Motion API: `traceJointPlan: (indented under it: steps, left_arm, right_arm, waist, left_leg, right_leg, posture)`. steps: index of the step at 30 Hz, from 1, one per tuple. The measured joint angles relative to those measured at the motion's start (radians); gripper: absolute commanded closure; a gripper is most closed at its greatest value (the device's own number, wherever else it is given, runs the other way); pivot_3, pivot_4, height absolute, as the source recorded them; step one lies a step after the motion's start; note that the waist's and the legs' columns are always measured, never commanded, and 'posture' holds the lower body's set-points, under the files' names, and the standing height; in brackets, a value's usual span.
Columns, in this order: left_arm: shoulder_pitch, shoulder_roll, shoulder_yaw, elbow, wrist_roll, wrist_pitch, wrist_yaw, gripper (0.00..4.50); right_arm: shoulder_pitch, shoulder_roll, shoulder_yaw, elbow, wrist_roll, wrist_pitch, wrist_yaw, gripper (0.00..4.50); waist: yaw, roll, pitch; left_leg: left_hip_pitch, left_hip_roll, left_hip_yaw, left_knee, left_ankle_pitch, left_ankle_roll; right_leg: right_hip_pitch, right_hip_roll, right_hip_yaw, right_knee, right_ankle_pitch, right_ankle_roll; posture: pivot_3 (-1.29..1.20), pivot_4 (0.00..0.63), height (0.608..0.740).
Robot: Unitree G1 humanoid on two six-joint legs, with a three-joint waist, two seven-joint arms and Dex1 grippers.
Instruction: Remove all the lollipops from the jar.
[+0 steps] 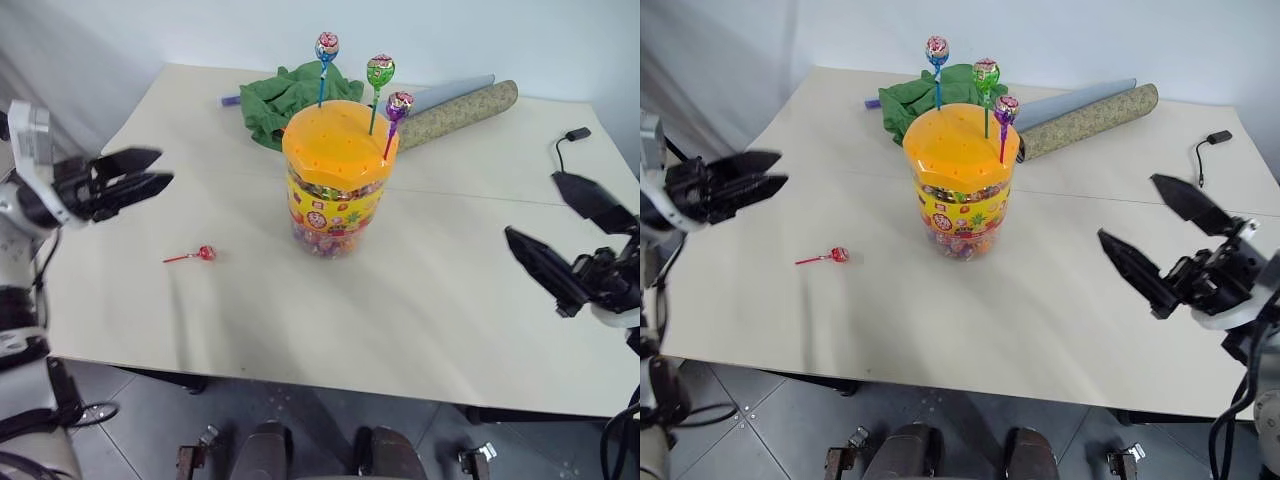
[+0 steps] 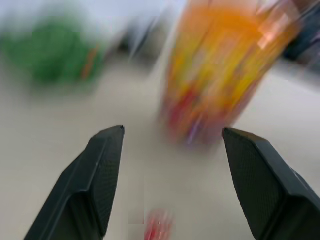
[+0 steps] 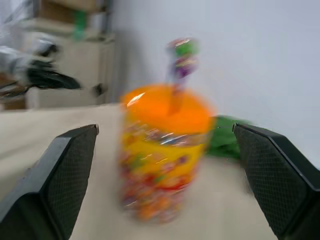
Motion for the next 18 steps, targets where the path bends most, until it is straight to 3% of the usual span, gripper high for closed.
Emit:
traceJointPlan:
  steps: [4,6,12,18]
  left_arm:
    - [-0.224,-0.205,-0.065,0.127,0.021,-0.057,0.08,1.19]
    - [-0.3,-0.261,-0.111,0.183,0.054,-0.095,0.103,1.19]
    - [-0.416,-0.334,-0.172,0.343,0.12,-0.17,0.098,1.19]
    - [-0.506,-0.384,-0.18,0.453,0.15,-0.192,0.128,2.71]
  right_arm:
    - [0.041,0.013,-0.005,-0.001,-0.016,0.004,-0.014,0.0]
    - [0.038,0.014,0.004,-0.004,-0.023,0.003,-0.023,0.0]
    - [0.065,0.042,0.013,-0.043,-0.031,0.003,-0.063,0.0]
    - [0.088,0.061,0.023,-0.091,-0.033,0.003,-0.103,0.0]
  waist:
    - [0.006,0.0,0.0]
    - [-0.002,0.0,0.0]
    - [-0.039,0.0,0.0]
    - [-0.036,0.0,0.0]
  left_leg:
    - [-0.002,0.0,0.001,0.002,0.0,0.001]
    - [-0.002,0.0,0.003,0.002,-0.001,0.001]
    - [-0.001,0.001,0.004,-0.004,0.0,0.001]
    - [-0.002,0.0,0.004,-0.002,-0.001,0.001]
  right_leg:
    - [-0.001,0.0,-0.001,0.0,0.0,0.0]
    - [-0.002,0.0,0.0,0.0,0.0,0.0]
    - [-0.005,0.0,-0.001,0.0,0.0,0.0]
    - [-0.005,0.0,-0.001,0.0,0.0,0.0]
  posture:
    - [0.0,0.15,0.74]
    - [0.0,0.15,0.74]
    - [0.0,0.15,0.74]
    - [0.0,0.15,0.74]
